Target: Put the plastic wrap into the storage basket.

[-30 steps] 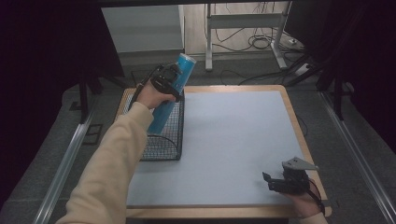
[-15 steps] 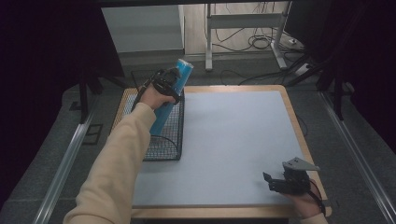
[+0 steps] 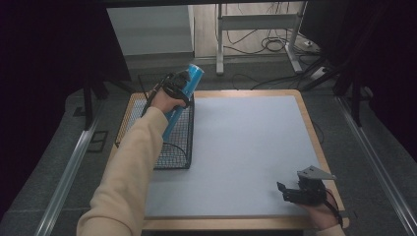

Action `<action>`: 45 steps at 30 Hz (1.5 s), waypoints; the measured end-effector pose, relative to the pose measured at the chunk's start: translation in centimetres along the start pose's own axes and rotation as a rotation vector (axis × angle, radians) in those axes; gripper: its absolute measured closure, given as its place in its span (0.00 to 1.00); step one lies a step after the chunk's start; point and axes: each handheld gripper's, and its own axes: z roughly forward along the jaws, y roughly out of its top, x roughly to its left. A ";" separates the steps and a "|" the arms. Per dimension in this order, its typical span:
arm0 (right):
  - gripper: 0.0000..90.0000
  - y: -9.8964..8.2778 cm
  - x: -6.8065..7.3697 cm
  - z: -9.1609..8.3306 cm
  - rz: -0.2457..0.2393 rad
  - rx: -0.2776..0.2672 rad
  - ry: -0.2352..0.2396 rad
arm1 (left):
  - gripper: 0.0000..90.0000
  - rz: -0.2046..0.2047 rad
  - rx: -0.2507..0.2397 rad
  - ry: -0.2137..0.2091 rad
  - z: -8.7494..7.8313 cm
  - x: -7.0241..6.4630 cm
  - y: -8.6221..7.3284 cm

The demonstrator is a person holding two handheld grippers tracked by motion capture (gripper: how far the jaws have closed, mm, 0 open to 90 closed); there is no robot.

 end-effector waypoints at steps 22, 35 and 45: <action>0.16 0.0 0.0 0.0 -0.003 0.000 0.004 | 0.28 0.011 -0.050 0.066 -0.1 -0.1 -0.4; 0.16 0.2 0.0 -0.2 0.001 -0.011 0.008 | 0.16 -0.027 -0.202 -0.043 -3.9 -1.8 -2.7; 0.16 1.0 0.2 0.7 -0.015 -0.018 0.023 | 0.17 0.021 -0.284 -0.133 -6.1 -3.7 -5.2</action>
